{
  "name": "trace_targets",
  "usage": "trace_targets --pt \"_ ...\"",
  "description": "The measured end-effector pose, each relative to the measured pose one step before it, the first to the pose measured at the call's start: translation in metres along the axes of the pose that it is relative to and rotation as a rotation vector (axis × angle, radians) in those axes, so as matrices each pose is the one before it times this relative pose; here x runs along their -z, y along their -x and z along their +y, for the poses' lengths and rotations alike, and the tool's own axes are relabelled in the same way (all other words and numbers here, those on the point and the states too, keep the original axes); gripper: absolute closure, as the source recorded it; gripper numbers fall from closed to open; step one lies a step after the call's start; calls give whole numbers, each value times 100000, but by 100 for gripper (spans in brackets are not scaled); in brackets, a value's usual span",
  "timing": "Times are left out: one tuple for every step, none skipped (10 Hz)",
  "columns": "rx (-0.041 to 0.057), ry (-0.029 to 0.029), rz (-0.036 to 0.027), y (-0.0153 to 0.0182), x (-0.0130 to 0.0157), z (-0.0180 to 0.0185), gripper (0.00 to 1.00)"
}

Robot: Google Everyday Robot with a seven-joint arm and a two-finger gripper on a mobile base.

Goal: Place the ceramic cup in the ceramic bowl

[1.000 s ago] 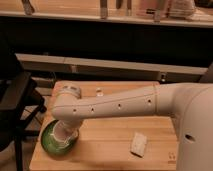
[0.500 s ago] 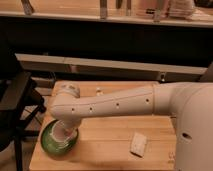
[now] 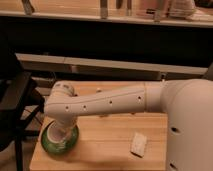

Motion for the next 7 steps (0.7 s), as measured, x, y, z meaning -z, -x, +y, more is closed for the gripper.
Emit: trace_targets --pt "-53 -346 -266 28 -99 56 20" --pt "29 -274 -168 -36 -143 -4 20" --pt "-132 -324 -228 -30 -177 -62 20" --pt "-414 87 -4 119 -109 103 24" --pt "-243 315 460 -7 237 170 31" --pt "-385 270 225 66 173 279 43" --pt "116 -42 186 -32 114 99 54"
